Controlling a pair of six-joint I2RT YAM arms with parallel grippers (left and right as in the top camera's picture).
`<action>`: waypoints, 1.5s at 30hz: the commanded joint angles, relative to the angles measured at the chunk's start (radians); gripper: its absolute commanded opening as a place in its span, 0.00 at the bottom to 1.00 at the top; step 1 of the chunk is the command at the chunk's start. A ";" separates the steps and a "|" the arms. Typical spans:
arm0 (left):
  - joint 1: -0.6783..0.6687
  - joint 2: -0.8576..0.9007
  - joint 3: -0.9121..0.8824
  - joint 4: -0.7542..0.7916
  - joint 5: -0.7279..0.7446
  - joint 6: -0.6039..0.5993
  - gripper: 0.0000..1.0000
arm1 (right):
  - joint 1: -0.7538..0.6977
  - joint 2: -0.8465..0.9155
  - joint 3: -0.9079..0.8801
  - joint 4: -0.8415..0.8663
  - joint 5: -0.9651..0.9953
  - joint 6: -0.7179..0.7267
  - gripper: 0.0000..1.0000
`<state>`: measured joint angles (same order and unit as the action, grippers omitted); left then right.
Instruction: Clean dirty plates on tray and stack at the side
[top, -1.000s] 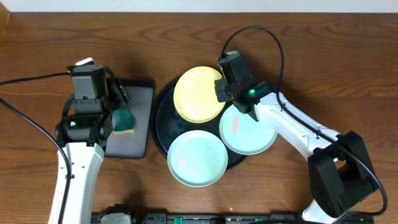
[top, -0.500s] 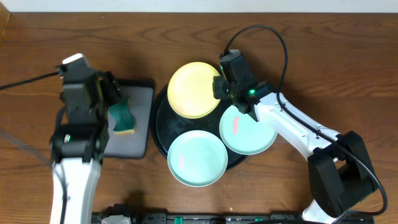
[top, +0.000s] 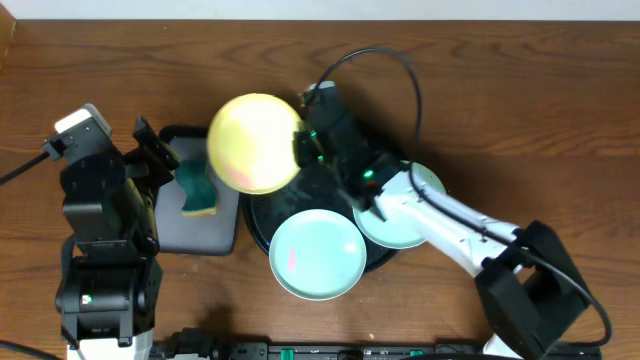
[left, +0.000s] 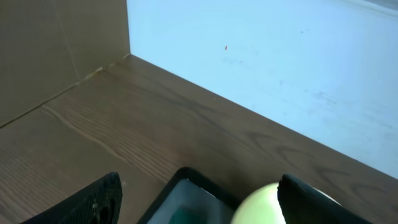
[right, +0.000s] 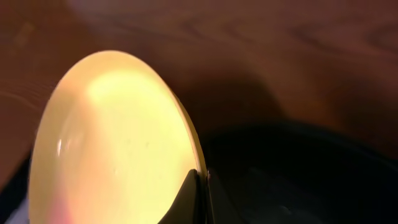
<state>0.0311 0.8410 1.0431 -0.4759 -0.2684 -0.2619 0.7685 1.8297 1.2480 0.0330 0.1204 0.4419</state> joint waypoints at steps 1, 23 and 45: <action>0.003 0.011 0.023 -0.013 -0.013 -0.001 0.80 | 0.060 0.048 0.002 0.064 0.121 0.013 0.01; 0.003 0.114 0.021 -0.371 -0.013 -0.001 0.80 | 0.257 0.171 0.002 0.877 0.436 -1.144 0.01; 0.003 0.238 0.021 -0.384 -0.013 -0.001 0.81 | 0.216 0.171 0.002 0.929 0.403 -0.835 0.01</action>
<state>0.0311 1.0721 1.0431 -0.8570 -0.2684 -0.2619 1.0149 2.0079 1.2407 0.9432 0.5125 -0.5430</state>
